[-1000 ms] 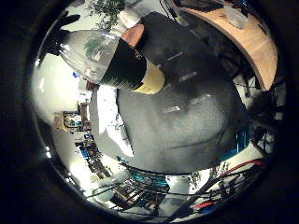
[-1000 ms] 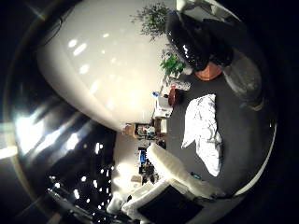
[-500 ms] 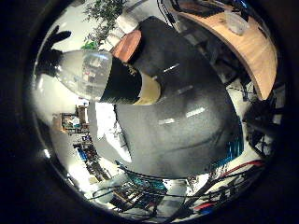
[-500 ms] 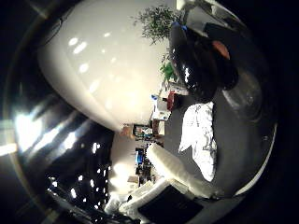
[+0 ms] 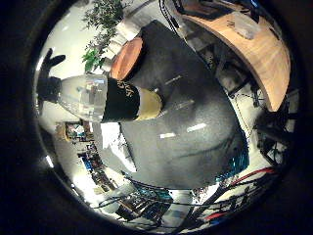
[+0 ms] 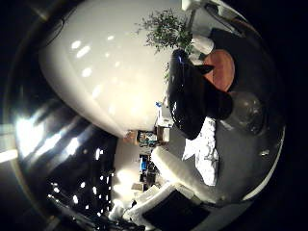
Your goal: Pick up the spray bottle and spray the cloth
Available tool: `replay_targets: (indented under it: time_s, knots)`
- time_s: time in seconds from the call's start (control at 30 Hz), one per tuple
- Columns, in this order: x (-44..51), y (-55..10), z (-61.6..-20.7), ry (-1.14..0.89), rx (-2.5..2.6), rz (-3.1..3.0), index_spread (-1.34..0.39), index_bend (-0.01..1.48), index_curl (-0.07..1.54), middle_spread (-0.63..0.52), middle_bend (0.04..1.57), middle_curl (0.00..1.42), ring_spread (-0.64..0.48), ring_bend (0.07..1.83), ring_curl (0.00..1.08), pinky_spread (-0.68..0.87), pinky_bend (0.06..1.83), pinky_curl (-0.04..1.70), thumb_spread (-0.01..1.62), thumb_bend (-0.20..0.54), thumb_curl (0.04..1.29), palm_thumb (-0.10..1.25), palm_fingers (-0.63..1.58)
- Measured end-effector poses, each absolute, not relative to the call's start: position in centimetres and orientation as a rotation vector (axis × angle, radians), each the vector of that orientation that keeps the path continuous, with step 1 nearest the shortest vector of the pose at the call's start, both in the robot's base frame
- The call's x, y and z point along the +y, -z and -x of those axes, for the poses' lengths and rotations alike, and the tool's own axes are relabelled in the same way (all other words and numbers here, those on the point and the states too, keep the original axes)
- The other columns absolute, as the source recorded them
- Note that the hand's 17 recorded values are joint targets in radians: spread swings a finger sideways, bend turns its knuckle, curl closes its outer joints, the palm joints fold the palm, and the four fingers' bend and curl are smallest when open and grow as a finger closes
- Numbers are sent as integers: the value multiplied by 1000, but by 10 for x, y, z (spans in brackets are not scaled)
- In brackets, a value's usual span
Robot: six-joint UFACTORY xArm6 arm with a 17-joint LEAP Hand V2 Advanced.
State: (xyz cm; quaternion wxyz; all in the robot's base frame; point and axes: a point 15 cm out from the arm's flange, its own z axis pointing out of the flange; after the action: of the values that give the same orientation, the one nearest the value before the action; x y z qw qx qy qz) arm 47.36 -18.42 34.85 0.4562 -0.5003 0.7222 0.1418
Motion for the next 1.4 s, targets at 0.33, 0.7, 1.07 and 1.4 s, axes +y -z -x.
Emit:
replay_targets:
  time_s: [0.33,0.7,1.07,1.4]
  knots:
    - [-181,-344,-489,-370,1768,1255,-271,153,263,87,234,345,157,214,269,349,268,325,1087,-22,282,534,108]
    - [-147,-340,-504,-418,1747,1301,-270,153,262,97,225,344,157,215,271,350,274,324,1089,-22,277,544,100]
    - [-113,-335,-511,-464,1718,1350,-260,154,266,100,212,345,174,215,271,351,275,325,1090,-22,276,543,91]
    - [-106,-337,-522,-420,1720,1366,-223,173,256,-86,487,466,-76,630,394,113,295,321,1118,-16,293,628,529]
